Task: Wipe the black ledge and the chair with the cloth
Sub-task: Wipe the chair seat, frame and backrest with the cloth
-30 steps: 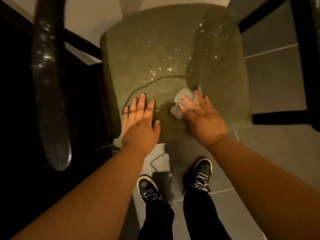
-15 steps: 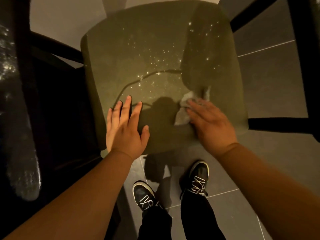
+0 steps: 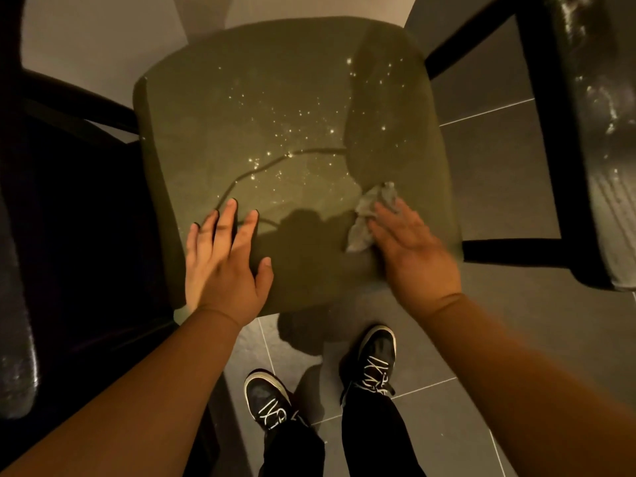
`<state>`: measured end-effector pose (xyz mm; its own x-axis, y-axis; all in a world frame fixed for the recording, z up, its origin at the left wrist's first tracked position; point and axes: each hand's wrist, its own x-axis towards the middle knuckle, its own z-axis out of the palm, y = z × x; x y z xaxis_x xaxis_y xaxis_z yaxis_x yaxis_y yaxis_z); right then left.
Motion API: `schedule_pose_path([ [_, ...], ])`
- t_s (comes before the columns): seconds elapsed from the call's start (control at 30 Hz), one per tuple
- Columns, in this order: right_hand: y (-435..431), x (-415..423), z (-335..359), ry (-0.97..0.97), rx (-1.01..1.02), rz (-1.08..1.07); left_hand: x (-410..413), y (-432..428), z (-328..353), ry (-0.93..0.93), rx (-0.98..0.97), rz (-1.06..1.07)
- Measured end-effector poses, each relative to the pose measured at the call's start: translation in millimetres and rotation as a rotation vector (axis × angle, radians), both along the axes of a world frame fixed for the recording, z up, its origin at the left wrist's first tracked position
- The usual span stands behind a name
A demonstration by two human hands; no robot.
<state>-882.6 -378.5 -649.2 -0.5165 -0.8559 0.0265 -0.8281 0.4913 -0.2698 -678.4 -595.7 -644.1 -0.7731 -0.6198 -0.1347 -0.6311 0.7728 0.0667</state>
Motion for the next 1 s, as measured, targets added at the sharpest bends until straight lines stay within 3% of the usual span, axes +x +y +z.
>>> schedule_pose_path([
  [0.13,-9,5,15,-0.067,-0.067,-0.241,-1,0,0,0.009,-0.014,0.003],
  [0.3,-37,52,2,-0.066,-0.059,0.131,1,1,-3,0.04,-0.018,-0.005],
  [0.4,-16,31,-5,0.017,-0.012,0.159,2,2,-4,0.052,-0.021,-0.009],
  [0.5,8,8,-2,0.057,0.066,0.067,0,1,-2,0.017,-0.019,-0.009],
  [0.6,19,-1,8,0.0,0.172,-0.201,-2,2,1,-0.012,0.002,0.0],
  [0.7,-2,11,15,-0.13,0.07,-0.285,-4,2,7,0.041,0.055,0.009],
  [0.83,-28,26,0,-0.074,-0.083,0.024,-33,16,9,0.126,0.092,-0.021],
  [1.0,5,-24,-16,-0.009,-0.153,-0.092,-52,26,0,-0.009,0.035,-0.036],
])
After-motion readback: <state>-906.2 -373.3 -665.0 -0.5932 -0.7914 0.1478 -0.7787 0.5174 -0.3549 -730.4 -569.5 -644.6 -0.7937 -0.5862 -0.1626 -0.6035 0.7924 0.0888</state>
